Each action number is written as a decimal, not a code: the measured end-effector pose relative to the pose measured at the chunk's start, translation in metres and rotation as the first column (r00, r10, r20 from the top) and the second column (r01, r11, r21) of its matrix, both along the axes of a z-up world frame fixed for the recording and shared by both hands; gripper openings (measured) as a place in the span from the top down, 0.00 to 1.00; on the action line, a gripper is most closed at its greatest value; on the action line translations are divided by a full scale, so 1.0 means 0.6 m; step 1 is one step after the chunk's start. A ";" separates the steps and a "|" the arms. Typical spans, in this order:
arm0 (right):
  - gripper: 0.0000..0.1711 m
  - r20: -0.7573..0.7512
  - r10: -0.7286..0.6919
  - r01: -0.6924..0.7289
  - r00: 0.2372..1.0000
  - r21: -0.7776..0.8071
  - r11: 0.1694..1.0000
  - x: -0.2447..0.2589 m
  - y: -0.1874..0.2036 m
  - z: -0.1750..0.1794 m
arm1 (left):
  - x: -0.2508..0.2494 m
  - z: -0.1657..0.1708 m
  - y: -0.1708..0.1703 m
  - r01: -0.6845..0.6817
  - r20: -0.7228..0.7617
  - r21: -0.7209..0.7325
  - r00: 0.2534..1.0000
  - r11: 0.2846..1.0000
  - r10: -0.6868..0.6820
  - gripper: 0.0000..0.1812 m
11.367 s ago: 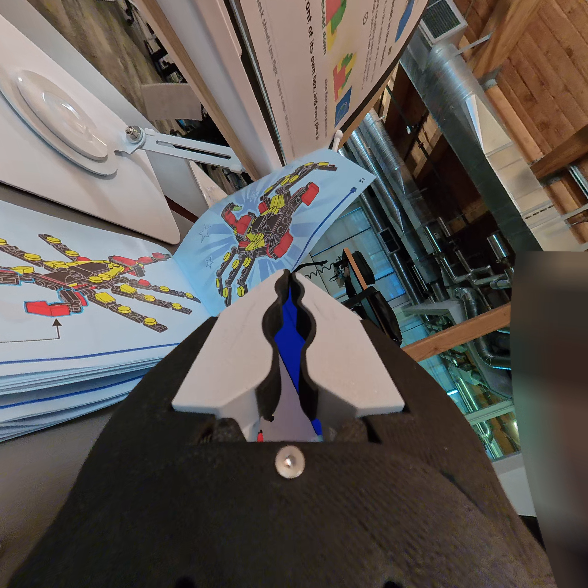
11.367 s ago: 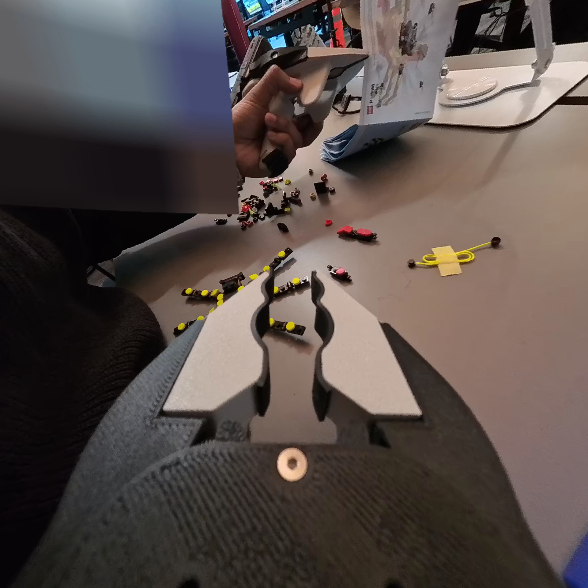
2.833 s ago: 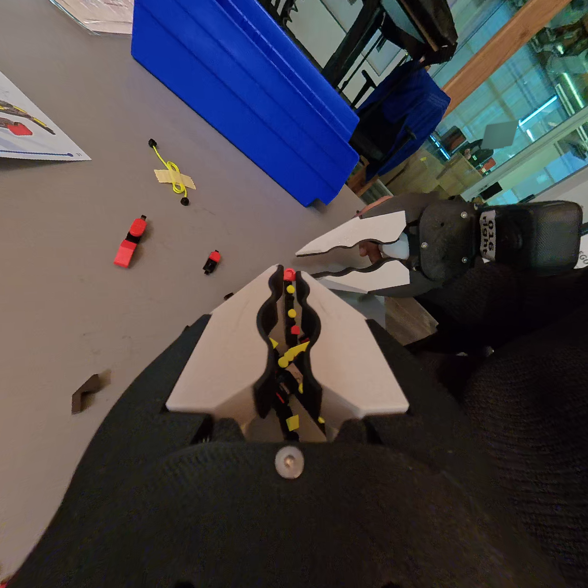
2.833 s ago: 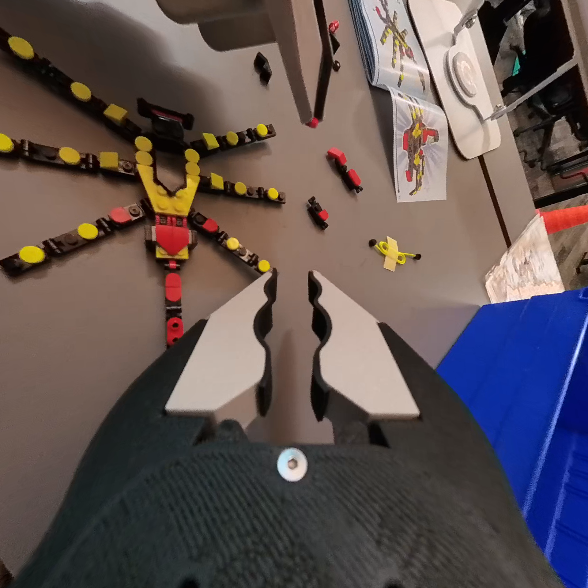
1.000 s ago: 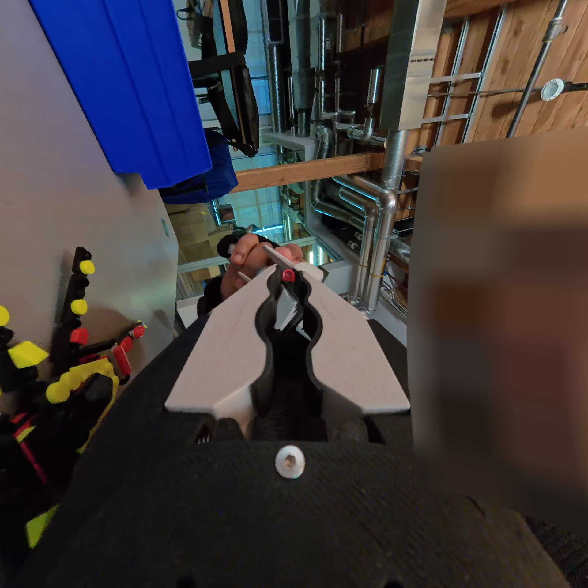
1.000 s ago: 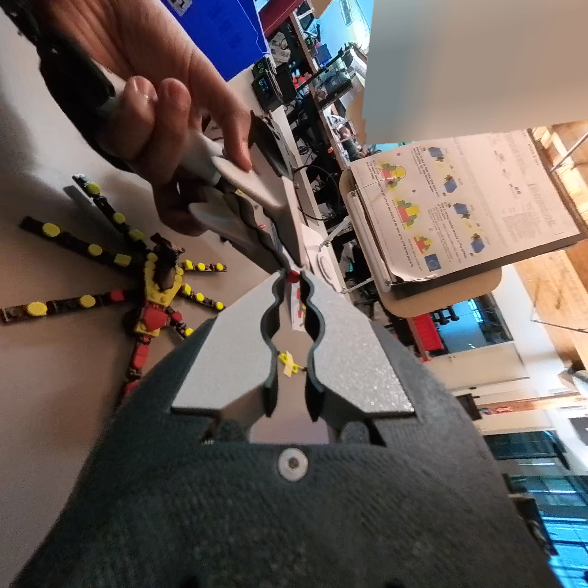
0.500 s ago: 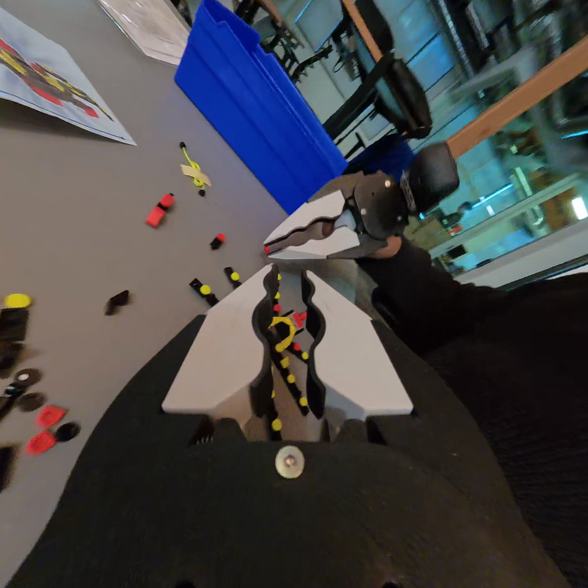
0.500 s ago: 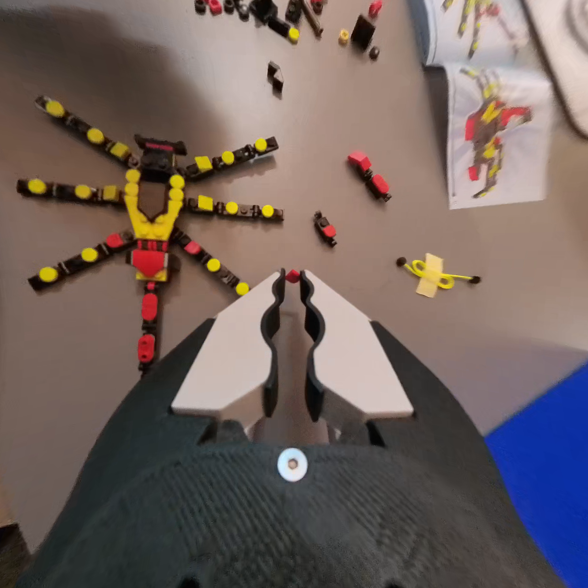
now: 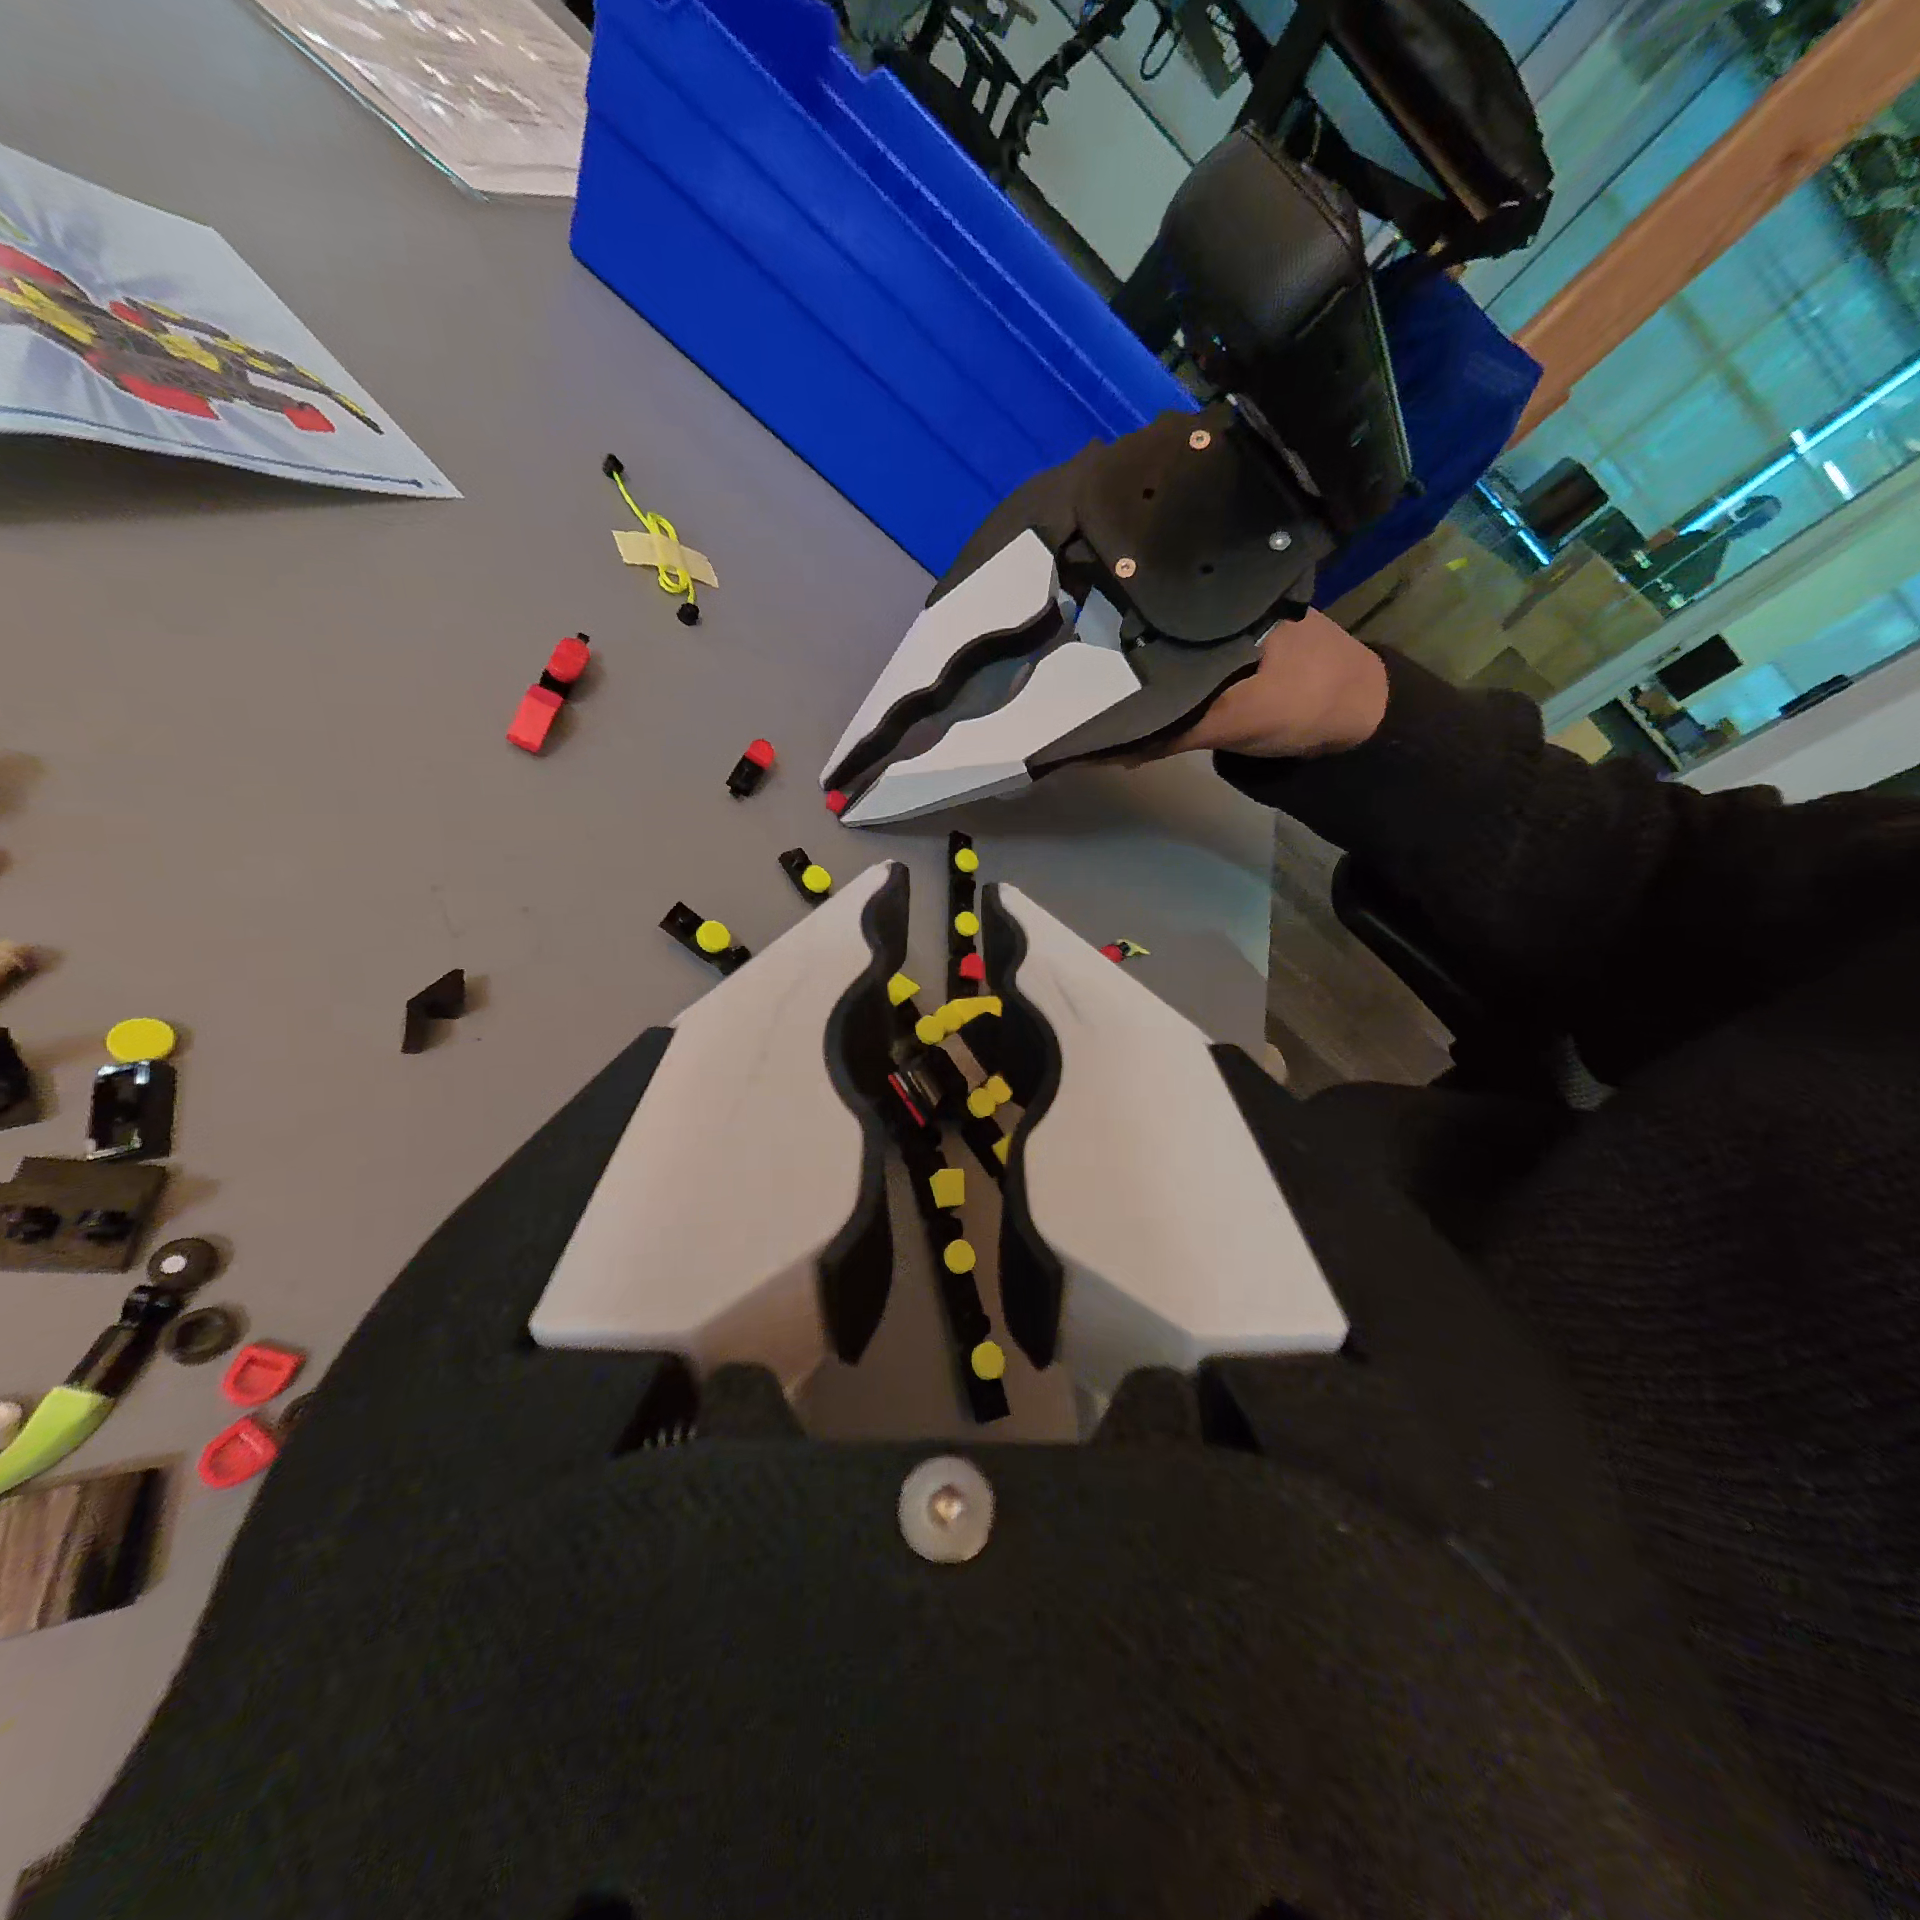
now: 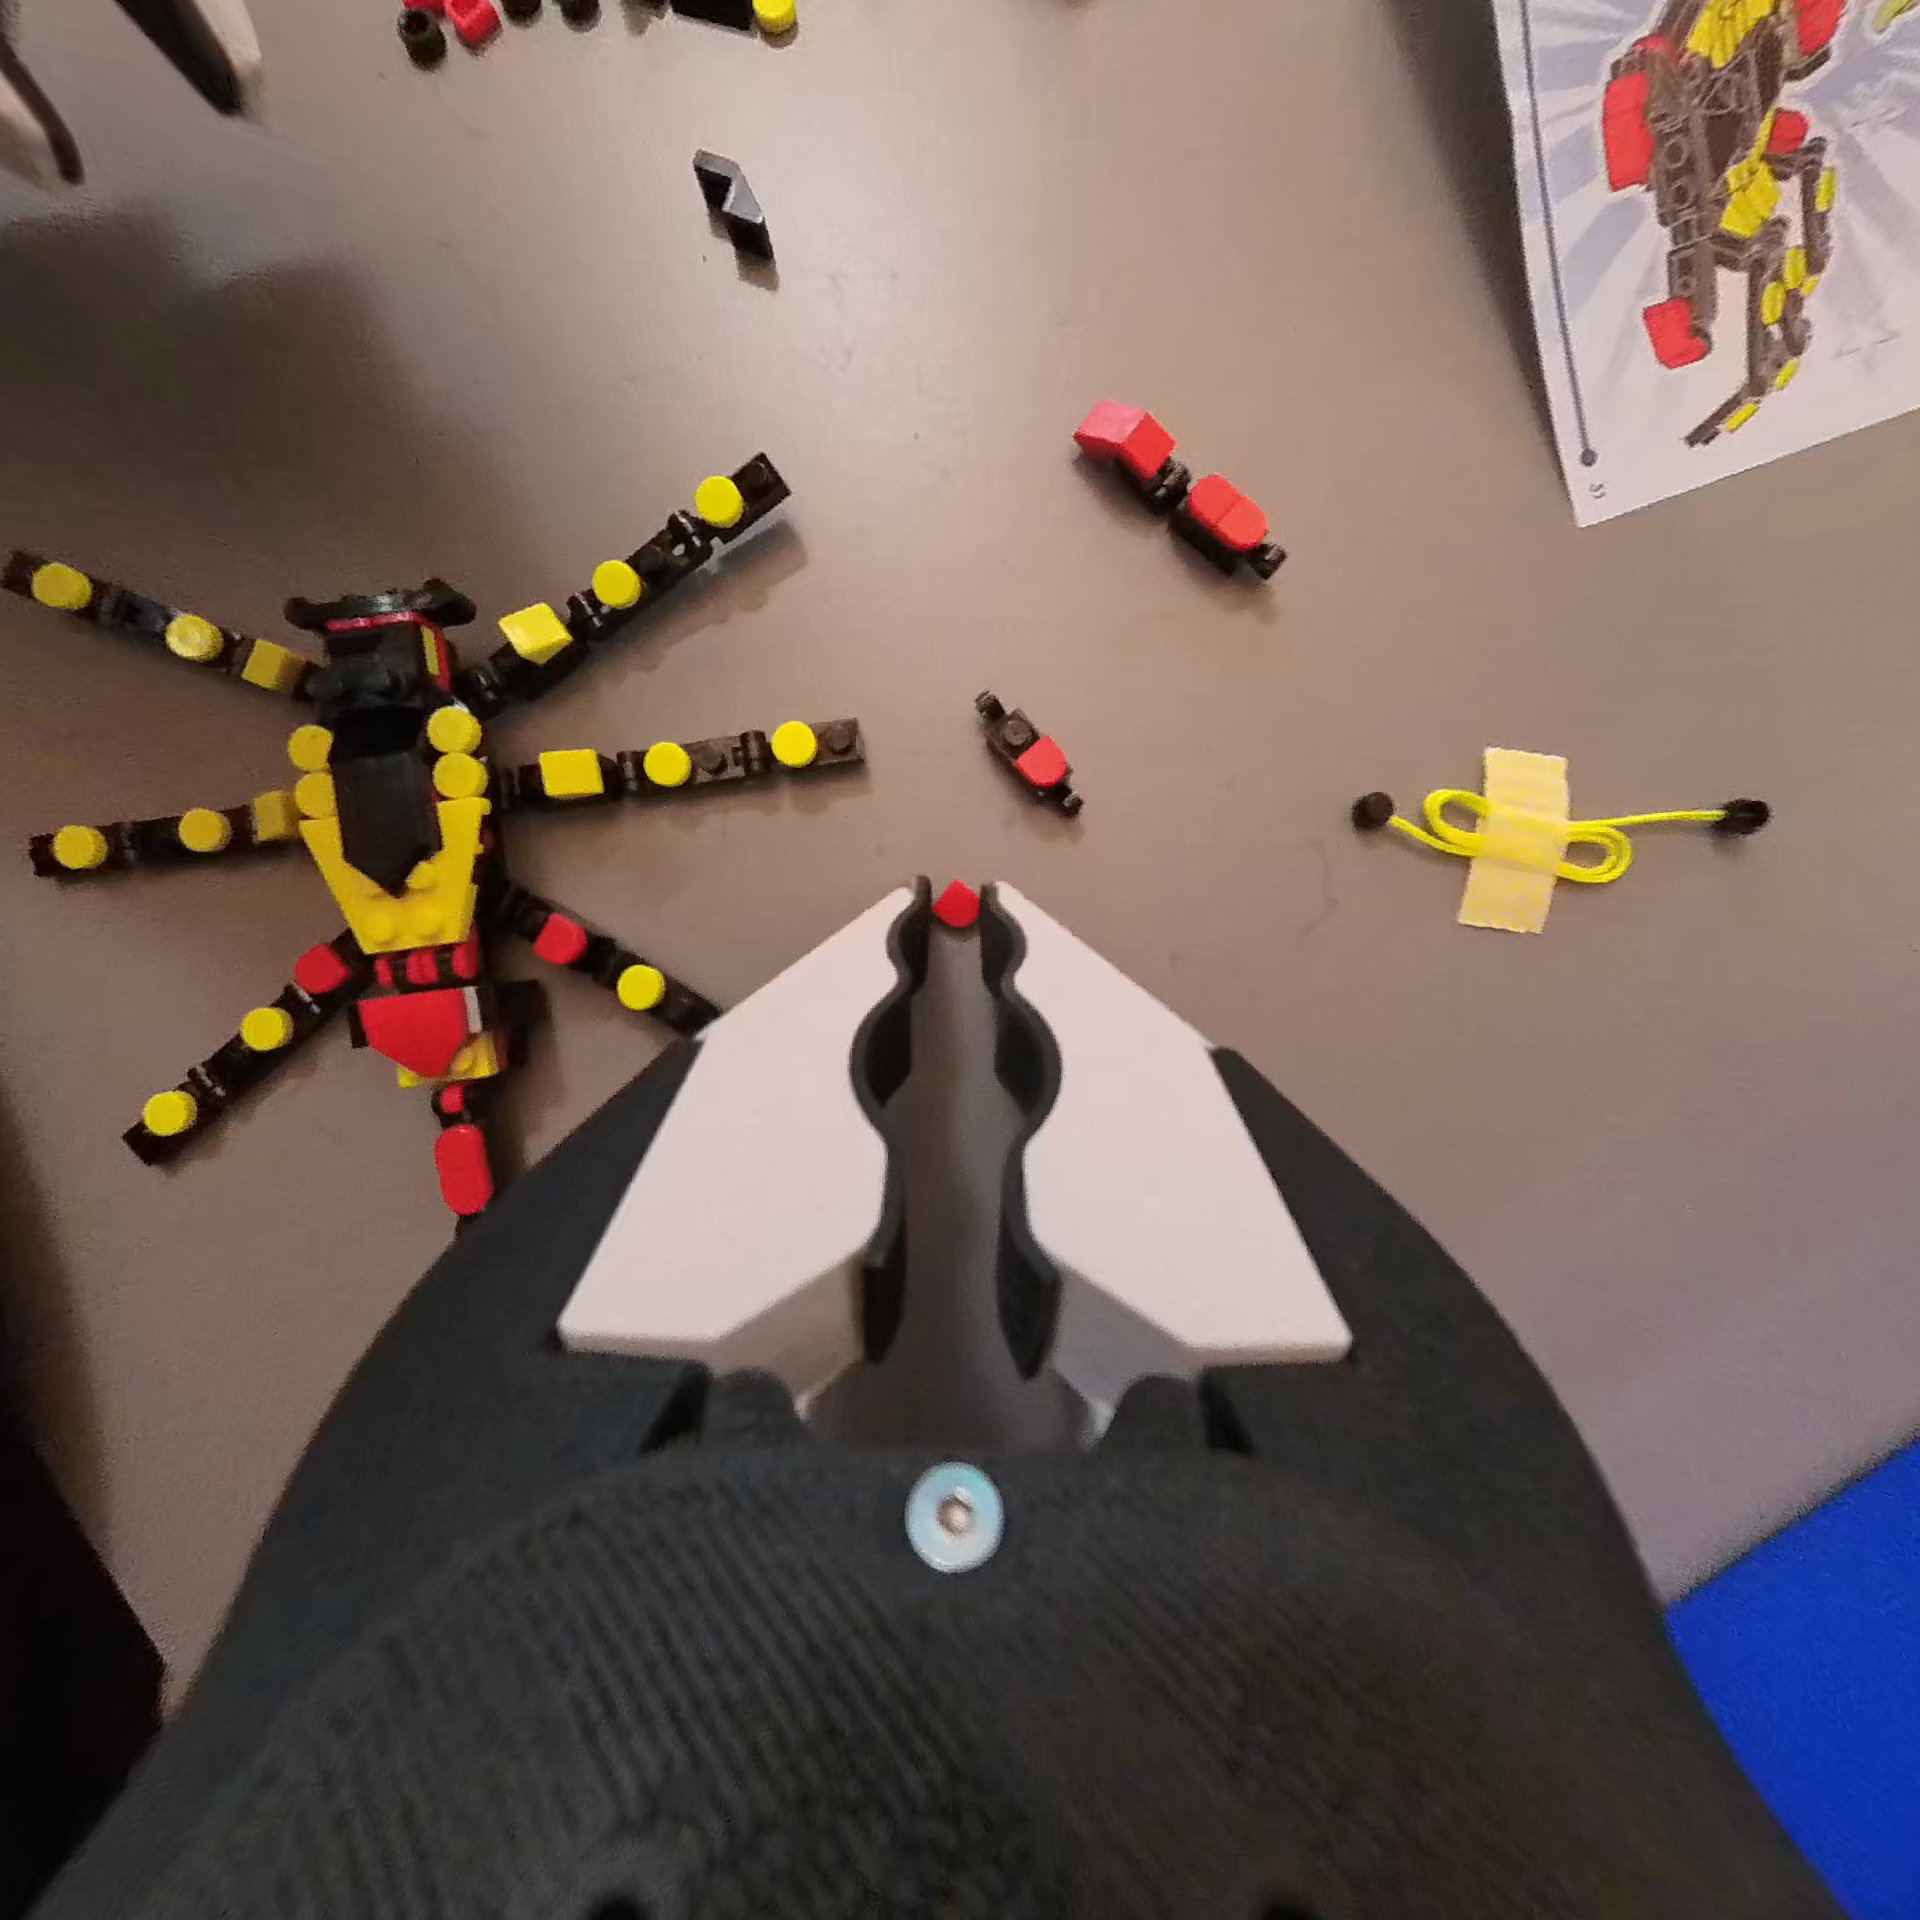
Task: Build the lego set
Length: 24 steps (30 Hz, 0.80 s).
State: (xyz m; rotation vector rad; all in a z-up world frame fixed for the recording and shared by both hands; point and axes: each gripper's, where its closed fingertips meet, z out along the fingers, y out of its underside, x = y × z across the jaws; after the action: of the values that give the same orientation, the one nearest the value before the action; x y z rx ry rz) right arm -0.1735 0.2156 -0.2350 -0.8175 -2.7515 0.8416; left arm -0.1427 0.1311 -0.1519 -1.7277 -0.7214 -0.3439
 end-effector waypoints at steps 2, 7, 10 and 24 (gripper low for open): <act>0.91 -0.019 -0.016 0.016 1.000 0.006 1.000 -0.001 0.006 0.009 | -0.007 0.001 -0.005 -0.029 -0.026 -0.014 0.999 0.999 0.029 0.94; 0.88 -0.093 -0.355 0.295 0.930 -0.385 0.874 -0.011 0.026 0.136 | -0.046 0.008 -0.041 -0.248 -0.100 -0.063 0.965 0.967 0.241 0.91; 0.89 -0.224 -0.469 0.279 0.854 -0.562 0.778 -0.009 0.041 0.181 | -0.065 0.003 -0.081 -0.402 -0.109 -0.086 0.913 0.912 0.392 0.89; 1.00 -0.543 -0.210 0.068 0.813 -0.270 0.960 0.046 0.003 0.169 | -0.059 0.019 -0.150 -0.487 -0.243 -0.122 0.860 0.865 0.449 0.91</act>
State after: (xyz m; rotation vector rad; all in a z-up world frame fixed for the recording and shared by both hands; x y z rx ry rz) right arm -0.1459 0.2172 -0.1339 -0.6552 -2.0665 1.1770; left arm -0.1781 0.0413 -0.1406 -1.6558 -1.0127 0.2470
